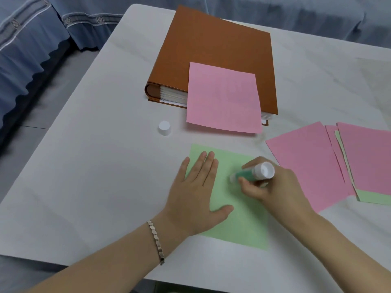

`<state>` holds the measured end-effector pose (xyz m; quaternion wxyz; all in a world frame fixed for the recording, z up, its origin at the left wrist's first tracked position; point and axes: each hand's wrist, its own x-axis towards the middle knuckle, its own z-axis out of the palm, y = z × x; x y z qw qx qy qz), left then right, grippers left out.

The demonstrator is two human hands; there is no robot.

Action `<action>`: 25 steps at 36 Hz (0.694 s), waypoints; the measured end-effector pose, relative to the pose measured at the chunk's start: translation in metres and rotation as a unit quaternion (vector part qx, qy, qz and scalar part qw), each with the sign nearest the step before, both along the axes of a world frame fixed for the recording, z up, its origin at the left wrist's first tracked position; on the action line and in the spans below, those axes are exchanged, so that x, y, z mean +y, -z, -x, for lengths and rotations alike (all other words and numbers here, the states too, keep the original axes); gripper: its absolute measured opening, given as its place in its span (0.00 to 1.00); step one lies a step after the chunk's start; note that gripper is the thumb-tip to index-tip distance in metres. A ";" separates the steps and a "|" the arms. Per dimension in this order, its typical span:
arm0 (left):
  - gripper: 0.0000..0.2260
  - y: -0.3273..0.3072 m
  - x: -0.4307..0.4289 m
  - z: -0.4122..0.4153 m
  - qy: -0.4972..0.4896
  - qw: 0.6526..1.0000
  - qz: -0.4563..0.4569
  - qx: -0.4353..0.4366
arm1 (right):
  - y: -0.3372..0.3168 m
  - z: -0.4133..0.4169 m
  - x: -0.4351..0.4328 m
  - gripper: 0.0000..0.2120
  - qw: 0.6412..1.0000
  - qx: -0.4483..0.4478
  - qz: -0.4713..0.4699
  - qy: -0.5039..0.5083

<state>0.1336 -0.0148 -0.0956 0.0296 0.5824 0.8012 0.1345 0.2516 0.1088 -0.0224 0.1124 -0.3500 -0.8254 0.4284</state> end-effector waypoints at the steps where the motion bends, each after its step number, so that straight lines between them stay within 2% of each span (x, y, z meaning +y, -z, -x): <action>1: 0.40 0.000 0.000 0.000 0.001 1.000 -0.004 -0.001 | 0.002 -0.001 -0.003 0.05 1.000 -0.013 0.008 -0.014; 8: 0.39 0.001 -0.001 0.001 0.004 1.000 -0.012 0.006 | 0.015 0.011 0.001 0.06 0.999 -0.024 0.016 -0.013; 16: 0.40 0.002 0.000 -0.001 -0.029 1.000 -0.002 0.007 | 0.016 0.034 0.020 0.06 0.998 -0.012 -0.056 0.014; 20: 0.41 0.003 0.000 -0.001 -0.029 1.000 0.005 0.005 | 0.013 0.042 0.029 0.07 0.997 -0.018 -0.059 0.035; 23: 0.38 0.001 -0.003 0.002 -0.022 1.000 0.004 -0.007 | 0.009 0.034 0.030 0.06 0.998 0.001 -0.053 0.043; 25: 0.33 0.000 -0.004 0.007 -0.019 0.999 -0.018 -0.020 | 0.005 0.026 0.027 0.06 0.997 0.010 -0.060 0.045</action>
